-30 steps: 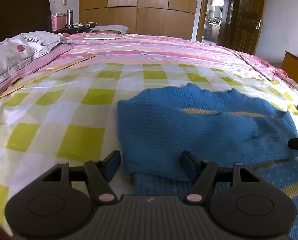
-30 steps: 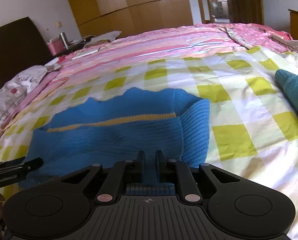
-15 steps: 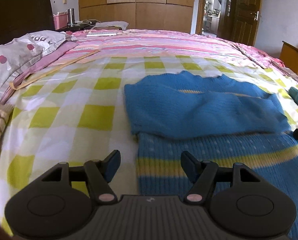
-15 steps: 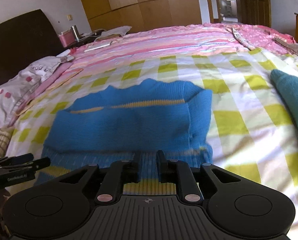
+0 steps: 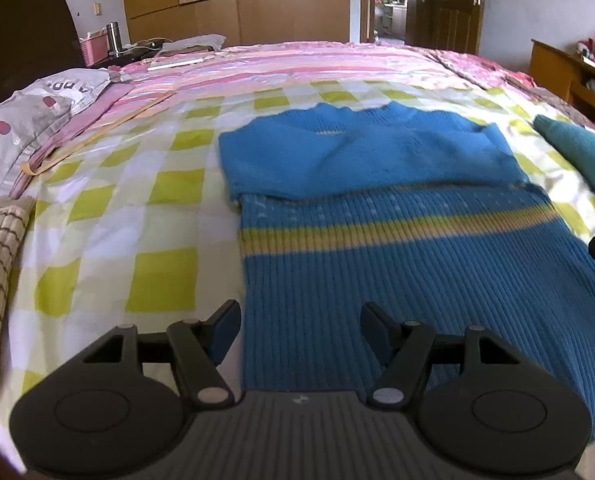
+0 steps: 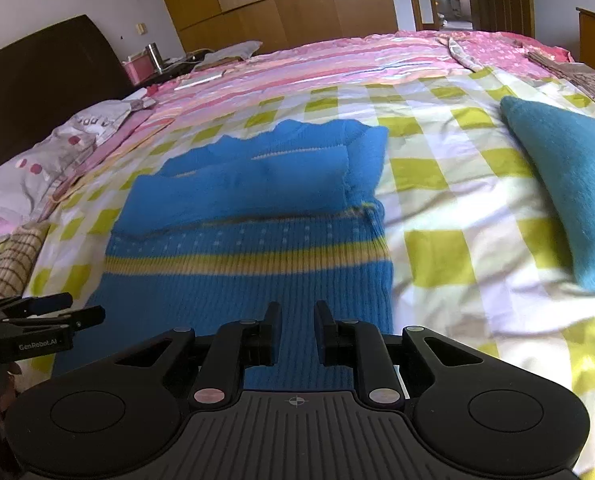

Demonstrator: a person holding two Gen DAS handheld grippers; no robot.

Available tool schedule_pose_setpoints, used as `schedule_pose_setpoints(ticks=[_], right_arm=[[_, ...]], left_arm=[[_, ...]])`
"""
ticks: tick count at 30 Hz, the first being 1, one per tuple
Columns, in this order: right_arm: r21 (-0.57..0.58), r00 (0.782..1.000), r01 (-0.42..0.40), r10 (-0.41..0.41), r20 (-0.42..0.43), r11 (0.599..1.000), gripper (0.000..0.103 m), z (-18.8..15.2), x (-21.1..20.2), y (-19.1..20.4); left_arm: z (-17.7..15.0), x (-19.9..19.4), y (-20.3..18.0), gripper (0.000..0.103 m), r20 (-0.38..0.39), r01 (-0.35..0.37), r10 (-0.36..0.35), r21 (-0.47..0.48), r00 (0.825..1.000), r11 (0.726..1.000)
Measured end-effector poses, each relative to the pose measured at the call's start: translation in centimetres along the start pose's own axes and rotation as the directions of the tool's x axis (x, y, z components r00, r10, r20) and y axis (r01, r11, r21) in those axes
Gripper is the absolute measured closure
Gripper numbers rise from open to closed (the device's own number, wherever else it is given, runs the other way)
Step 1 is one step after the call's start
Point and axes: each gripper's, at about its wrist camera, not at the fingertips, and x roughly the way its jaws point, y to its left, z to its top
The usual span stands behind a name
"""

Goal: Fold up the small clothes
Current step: 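Move both open tools over the sweater hem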

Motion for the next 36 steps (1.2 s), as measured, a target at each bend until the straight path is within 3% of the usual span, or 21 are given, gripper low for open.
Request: schedule_pose_setpoints(ticks=[4, 36], right_arm=[[0.001, 1.000, 0.000, 0.000, -0.009, 1.000, 0.080, -1.2, -0.7, -0.3], [0.117, 0.998, 0.028, -0.022, -0.051, 0.993, 0.079, -6.7, -4.3, -3.7]], left_arm=[[-0.9, -0.5, -0.4, 0.032, -0.021, -0.003, 0.004, 0.020, 1.000, 1.000], [-4.4, -3.0, -2.2, 0.031, -0.096, -0.008, 0.018, 0.107, 0.995, 0.994]])
